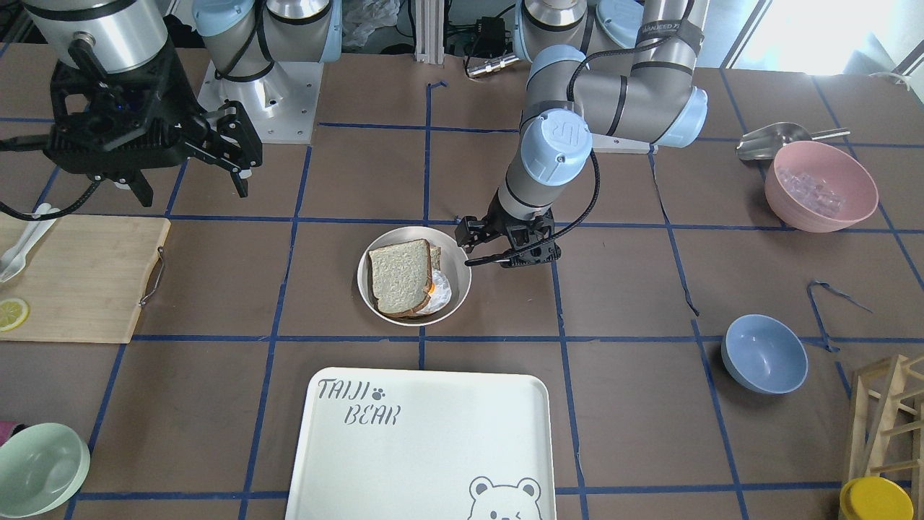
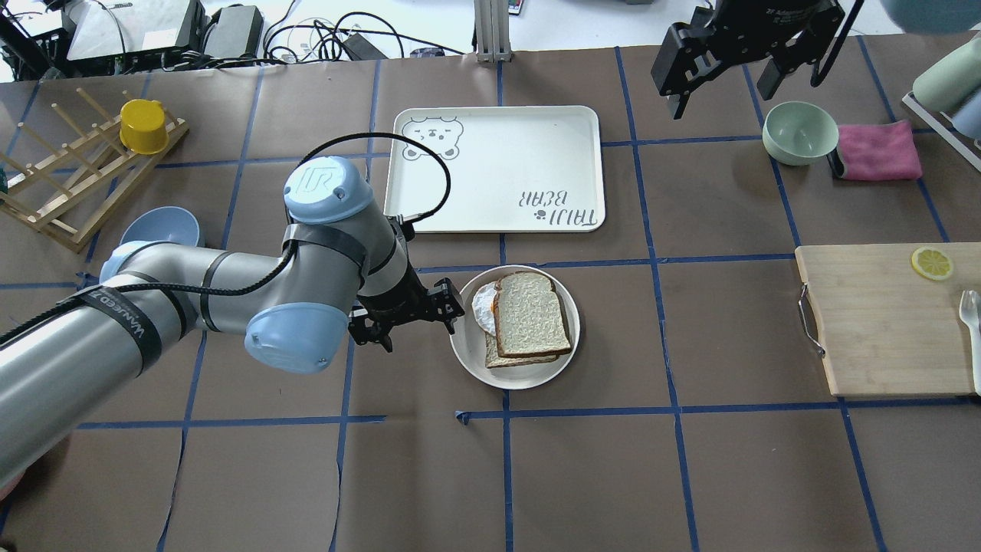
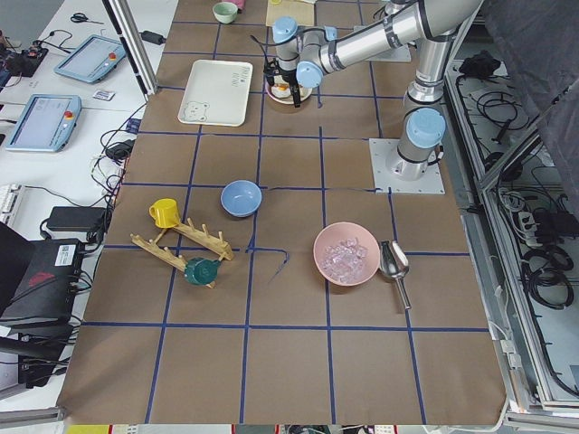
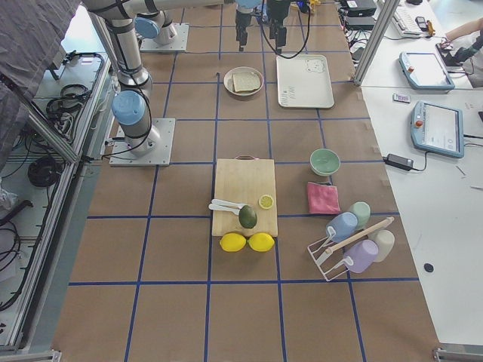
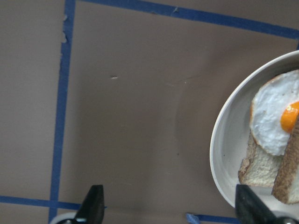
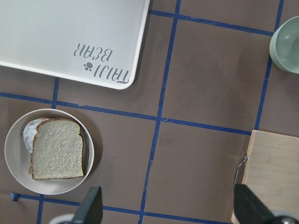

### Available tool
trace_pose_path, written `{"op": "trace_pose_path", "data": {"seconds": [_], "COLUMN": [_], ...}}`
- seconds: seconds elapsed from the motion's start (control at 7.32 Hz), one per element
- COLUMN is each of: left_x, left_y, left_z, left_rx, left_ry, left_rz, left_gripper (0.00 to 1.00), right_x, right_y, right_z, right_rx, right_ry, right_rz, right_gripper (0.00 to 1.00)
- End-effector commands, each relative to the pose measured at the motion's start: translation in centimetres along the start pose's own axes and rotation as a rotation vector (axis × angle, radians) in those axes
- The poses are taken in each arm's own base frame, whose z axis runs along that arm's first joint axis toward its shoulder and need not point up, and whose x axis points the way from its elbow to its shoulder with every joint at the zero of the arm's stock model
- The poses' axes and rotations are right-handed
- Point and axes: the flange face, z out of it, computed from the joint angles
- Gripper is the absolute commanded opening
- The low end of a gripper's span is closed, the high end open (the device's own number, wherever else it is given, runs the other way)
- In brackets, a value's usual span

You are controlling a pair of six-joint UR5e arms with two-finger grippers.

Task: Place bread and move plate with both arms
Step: 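Lower the left gripper and grasp the white plate rim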

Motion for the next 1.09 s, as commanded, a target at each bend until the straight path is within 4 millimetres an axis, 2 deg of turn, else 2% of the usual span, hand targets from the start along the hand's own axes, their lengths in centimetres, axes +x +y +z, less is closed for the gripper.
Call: {"op": "trace_pose_path", "data": {"seconds": [0.0,0.14,0.55,0.68,0.82,0.96], "left_x": [0.99,1.07,1.23,1.27,1.32,1.36], "left_y": [0.32,0.14,-0.22,-0.28,-0.32,-0.43], "left_z": [3.84,4.46,4.63,4.56,4.41,4.11], "left_rx": [-0.008,-0.016,-0.005,-0.002,0.002,0.008], "left_ry": [0.007,0.005,0.012,0.013,0.015,0.020], "left_rz": [-0.009,-0.018,-0.019,-0.028,-0.027,-0.026], "left_gripper": [0.94,0.86,0.27,0.04,0.00,0.00], "right_x": [-0.08,-0.41,-0.10,-0.02,-0.12,-0.12], "right_y": [1.56,2.28,2.48,2.47,2.48,2.48], "right_z": [2.59,2.82,2.40,2.40,2.40,2.40], "right_rx": [-0.047,-0.053,-0.043,-0.043,-0.043,-0.043], "right_ry": [0.006,-0.001,0.010,0.010,0.008,0.008], "right_rz": [0.001,-0.002,-0.001,0.005,0.005,0.005], "right_gripper": [1.00,1.00,1.00,1.00,1.00,1.00]}}
